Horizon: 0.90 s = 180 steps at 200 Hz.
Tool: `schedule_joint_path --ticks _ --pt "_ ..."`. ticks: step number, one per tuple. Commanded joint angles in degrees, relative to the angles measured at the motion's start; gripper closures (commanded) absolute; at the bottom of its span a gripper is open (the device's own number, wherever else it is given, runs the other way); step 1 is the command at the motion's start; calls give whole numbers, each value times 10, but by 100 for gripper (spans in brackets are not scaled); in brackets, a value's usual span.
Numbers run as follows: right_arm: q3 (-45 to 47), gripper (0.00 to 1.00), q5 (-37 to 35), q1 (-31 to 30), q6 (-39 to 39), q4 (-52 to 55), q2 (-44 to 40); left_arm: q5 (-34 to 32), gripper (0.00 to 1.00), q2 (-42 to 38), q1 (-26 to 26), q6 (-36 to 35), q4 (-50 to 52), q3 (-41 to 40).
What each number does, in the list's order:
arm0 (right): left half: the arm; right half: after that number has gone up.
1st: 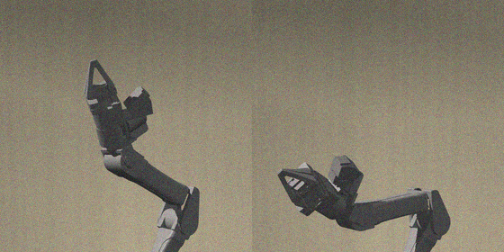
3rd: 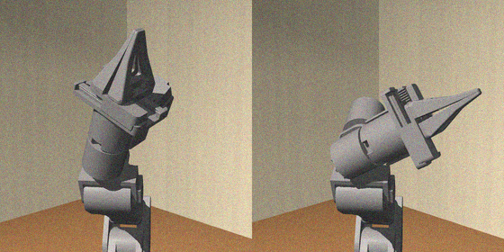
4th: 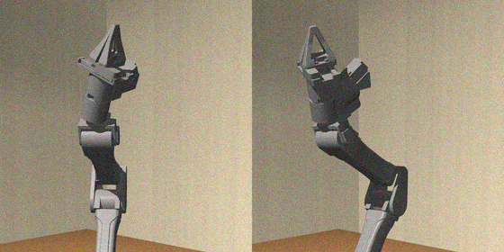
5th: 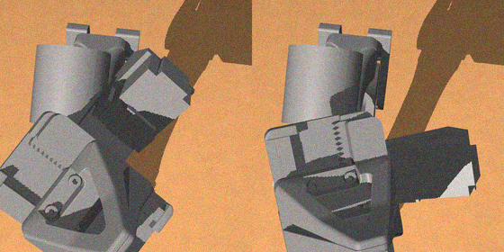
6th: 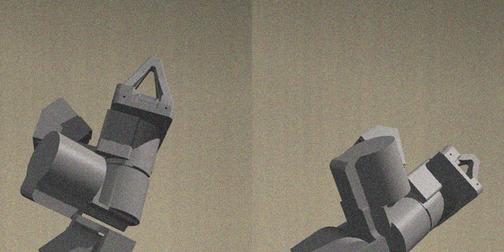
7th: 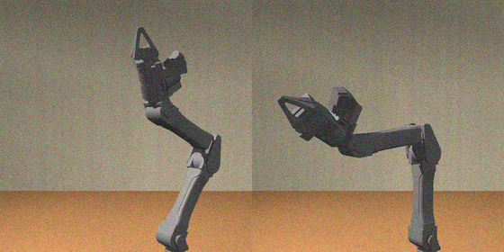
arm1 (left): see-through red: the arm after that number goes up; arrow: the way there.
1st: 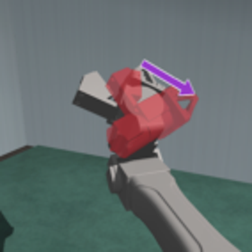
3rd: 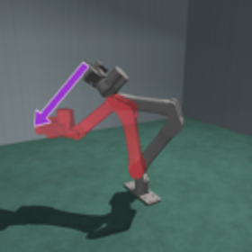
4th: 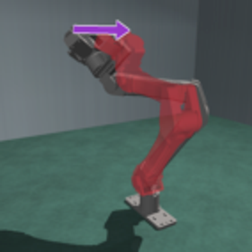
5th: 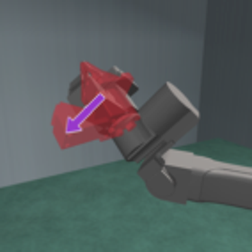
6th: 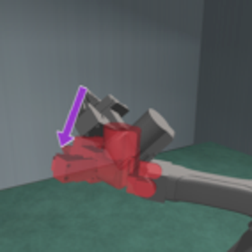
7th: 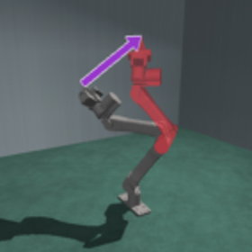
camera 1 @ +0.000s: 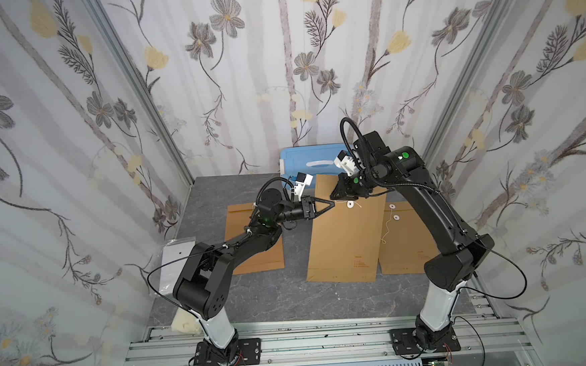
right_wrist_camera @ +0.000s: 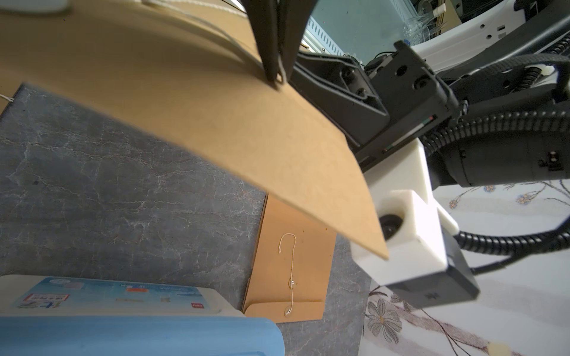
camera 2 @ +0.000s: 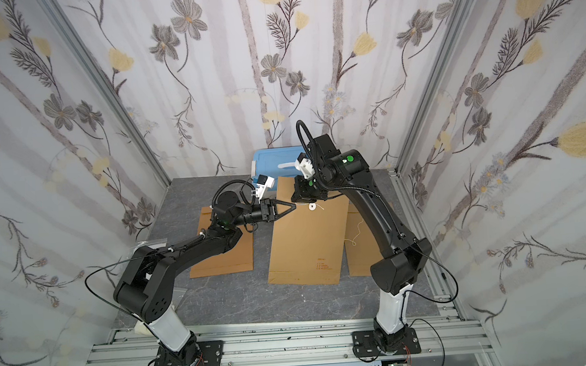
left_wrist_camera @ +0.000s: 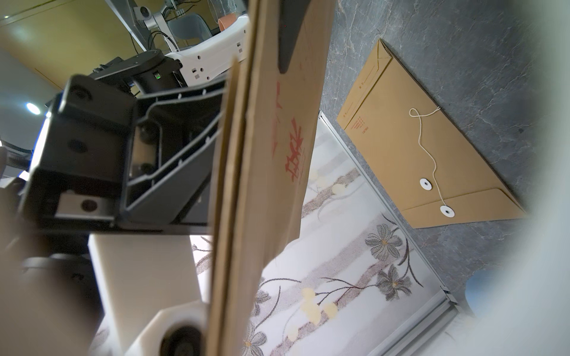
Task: Close the mouth of the file bag
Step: Close the file bag.
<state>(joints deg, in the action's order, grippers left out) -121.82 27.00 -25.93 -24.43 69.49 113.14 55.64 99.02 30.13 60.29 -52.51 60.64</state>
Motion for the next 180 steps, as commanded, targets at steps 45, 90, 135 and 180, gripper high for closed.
schedule_joint_path --ticks 45,90,135,180 --pt "124 100 34 -1 -40 -115 -60 -22 100 -10 -15 7 -43 -10" --pt "187 100 57 -1 -61 -171 -81 -29 100 -6 -16 31 -76 -17" --pt "281 100 77 1 -97 -268 -118 -38 100 -9 -17 45 -98 -22" --pt "344 100 96 8 -124 -334 -126 -44 100 -6 -21 71 -137 -28"
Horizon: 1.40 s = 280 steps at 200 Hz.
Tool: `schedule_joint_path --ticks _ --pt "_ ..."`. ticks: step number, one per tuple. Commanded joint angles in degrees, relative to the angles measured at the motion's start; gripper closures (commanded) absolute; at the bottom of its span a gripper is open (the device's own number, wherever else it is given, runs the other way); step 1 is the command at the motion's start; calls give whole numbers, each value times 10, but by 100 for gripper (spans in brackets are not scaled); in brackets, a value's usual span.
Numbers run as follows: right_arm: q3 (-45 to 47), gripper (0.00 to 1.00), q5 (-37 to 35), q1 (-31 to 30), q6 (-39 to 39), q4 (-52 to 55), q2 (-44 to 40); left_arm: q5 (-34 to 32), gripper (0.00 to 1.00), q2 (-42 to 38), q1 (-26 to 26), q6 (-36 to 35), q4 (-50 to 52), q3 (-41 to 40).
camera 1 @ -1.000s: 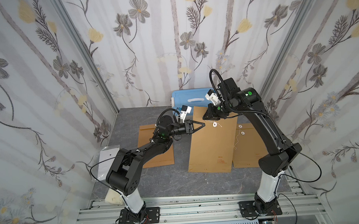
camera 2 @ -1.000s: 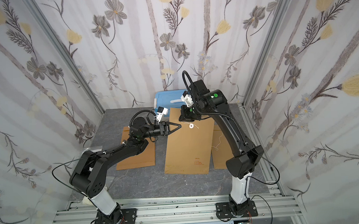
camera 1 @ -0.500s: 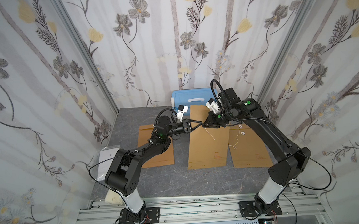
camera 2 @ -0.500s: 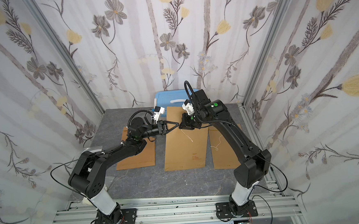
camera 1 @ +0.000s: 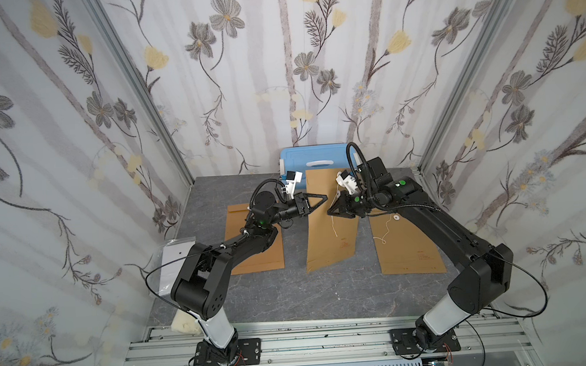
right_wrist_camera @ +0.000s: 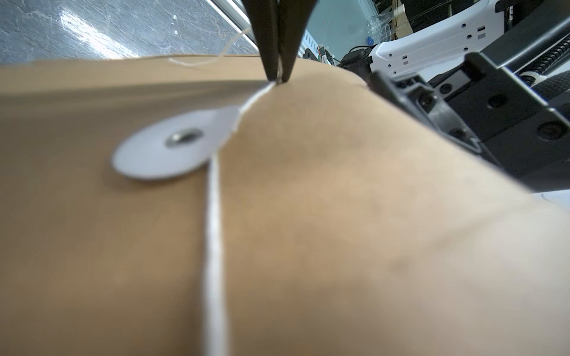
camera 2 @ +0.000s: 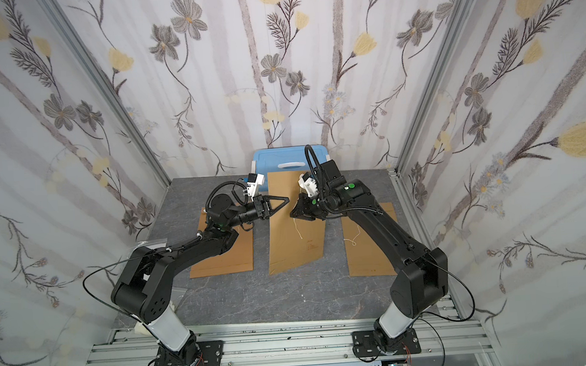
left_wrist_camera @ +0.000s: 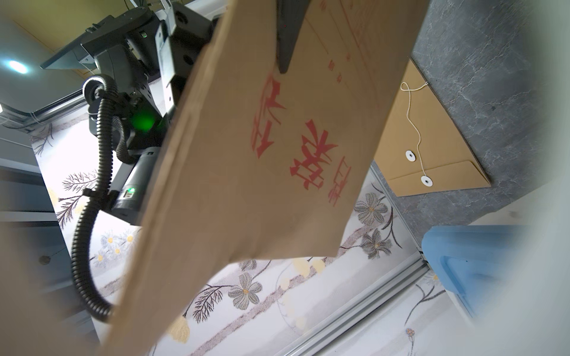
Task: Close the mouth of the file bag
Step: Close the file bag.
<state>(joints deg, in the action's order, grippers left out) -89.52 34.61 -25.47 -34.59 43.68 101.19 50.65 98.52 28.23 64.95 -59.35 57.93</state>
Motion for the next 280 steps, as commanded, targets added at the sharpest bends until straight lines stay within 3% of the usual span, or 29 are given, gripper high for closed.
schedule_joint_path --ticks 1,145,192,280 --pt "23 100 20 3 -22 -77 -6 6 100 -1 -2 24 -69 -1" --pt "109 100 69 66 -10 -124 -51 3 100 14 -11 79 -138 -7" --pt "110 100 123 101 26 -114 -55 5 100 12 -12 85 -145 -12" --pt "95 100 146 158 56 -83 -61 10 100 14 -12 97 -156 -18"
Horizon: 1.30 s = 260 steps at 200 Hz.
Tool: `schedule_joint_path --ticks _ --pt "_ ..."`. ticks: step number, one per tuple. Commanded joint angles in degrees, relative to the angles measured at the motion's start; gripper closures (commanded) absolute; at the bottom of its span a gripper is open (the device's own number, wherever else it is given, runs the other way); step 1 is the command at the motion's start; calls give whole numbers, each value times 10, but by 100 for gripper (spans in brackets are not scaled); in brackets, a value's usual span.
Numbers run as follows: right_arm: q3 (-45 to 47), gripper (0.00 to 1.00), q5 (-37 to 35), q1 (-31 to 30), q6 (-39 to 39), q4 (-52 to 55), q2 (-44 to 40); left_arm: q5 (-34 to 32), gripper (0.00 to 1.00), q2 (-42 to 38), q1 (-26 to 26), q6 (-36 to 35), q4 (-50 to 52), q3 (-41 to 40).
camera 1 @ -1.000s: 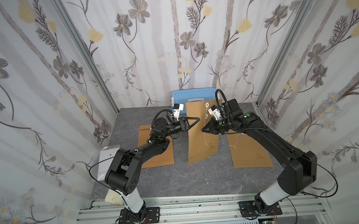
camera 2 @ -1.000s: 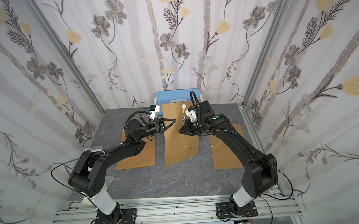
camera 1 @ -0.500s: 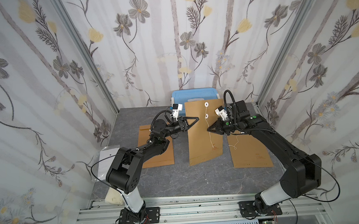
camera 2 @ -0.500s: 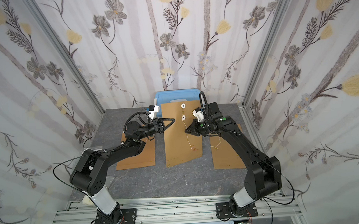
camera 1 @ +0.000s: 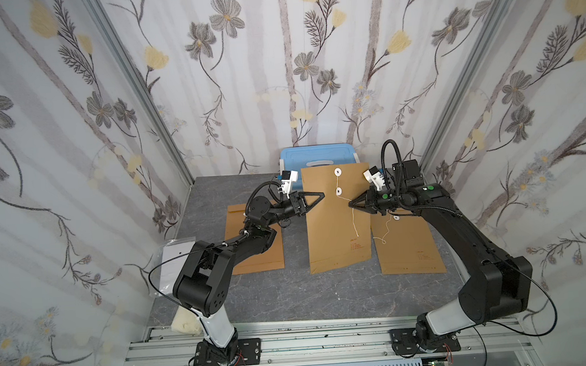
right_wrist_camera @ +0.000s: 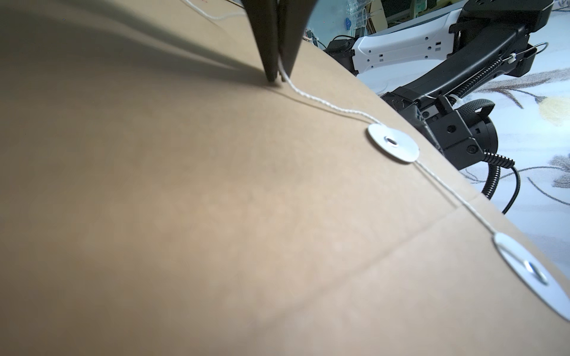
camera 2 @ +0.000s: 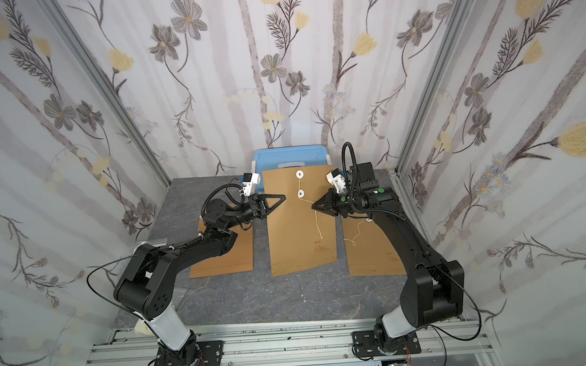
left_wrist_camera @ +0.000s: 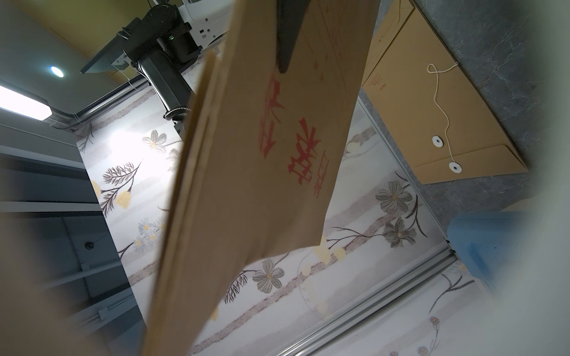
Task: Close the mouth of the file bag
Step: Close the file bag.
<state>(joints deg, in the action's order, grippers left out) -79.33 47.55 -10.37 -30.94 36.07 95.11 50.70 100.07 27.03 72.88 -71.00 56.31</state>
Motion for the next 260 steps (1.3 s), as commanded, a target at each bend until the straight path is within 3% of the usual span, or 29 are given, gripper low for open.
schedule_joint_path --ticks 1,51,119,188,260 --pt "-6 100 16 7 19 -7 0 10 100 -1 0 17 -40 -2" --pt "-26 100 47 45 19 5 2 13 100 -1 -1 20 -44 -8" --pt "-111 100 30 61 48 88 16 23 100 4 0 22 -43 -10" --pt "-176 100 30 54 39 123 36 38 100 -6 17 -18 8 -6" --pt "-254 100 -36 10 61 193 67 52 100 -1 31 -32 31 13"
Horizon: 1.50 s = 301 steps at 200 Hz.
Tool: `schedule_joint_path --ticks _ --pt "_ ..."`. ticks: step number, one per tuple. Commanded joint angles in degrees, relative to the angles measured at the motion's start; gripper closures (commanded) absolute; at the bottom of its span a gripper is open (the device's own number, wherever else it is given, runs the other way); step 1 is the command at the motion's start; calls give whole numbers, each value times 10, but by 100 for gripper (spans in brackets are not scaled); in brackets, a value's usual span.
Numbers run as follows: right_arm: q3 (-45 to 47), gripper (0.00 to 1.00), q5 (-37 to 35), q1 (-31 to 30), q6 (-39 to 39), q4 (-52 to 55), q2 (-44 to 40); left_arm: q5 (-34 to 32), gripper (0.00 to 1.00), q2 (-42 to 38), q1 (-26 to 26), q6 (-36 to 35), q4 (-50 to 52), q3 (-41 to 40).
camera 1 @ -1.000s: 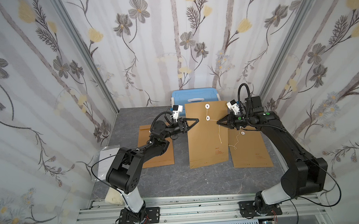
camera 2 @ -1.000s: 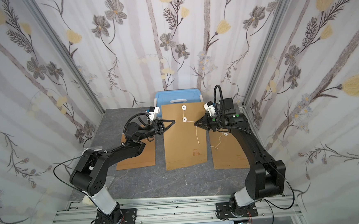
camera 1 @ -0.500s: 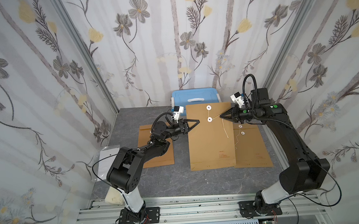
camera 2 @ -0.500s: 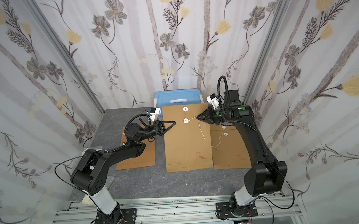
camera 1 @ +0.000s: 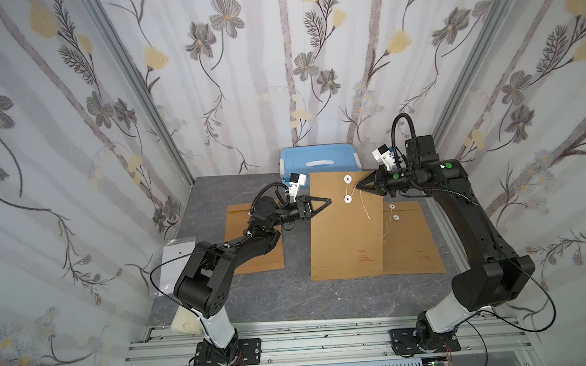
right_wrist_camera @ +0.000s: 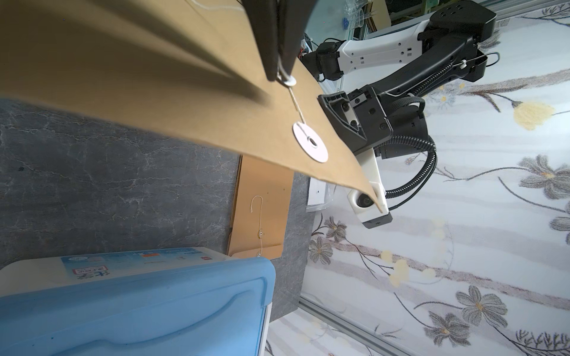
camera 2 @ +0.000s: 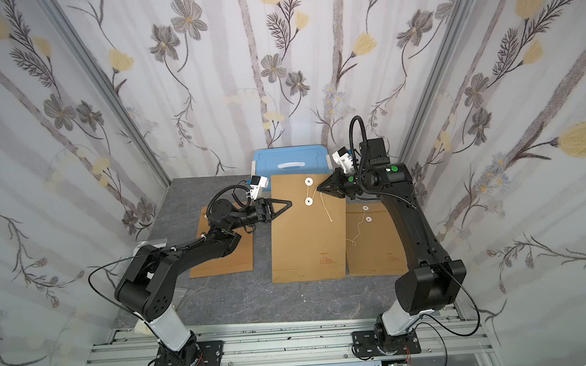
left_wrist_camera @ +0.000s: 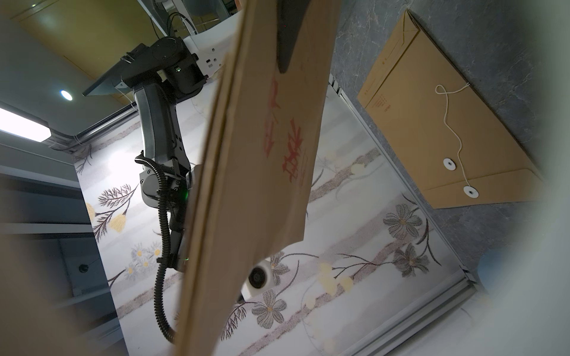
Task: Close the mouth of the file bag
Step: Close the file bag.
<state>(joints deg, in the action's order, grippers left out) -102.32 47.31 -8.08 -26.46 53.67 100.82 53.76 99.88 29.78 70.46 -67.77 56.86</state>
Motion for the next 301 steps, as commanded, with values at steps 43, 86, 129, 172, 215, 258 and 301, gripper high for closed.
schedule_joint_path --ticks 43,86,129,172,215,258,301 --pt "-56 100 -40 -41 14 33 28 27 100 4 10 -16 18 17" --pt "-58 100 -50 -69 12 41 33 26 100 8 11 -16 26 33" --pt "-40 100 -57 -89 14 43 32 25 100 14 12 -14 27 46" --pt "37 100 -39 -92 -4 -8 4 12 100 10 12 -14 23 42" --pt "121 100 -30 -92 -23 -68 -29 6 100 16 12 1 3 45" --pt "185 100 -4 -91 -58 -146 -50 -1 100 18 12 10 -16 35" --pt "205 100 -14 -91 -68 -169 -58 -9 100 20 12 23 -38 30"
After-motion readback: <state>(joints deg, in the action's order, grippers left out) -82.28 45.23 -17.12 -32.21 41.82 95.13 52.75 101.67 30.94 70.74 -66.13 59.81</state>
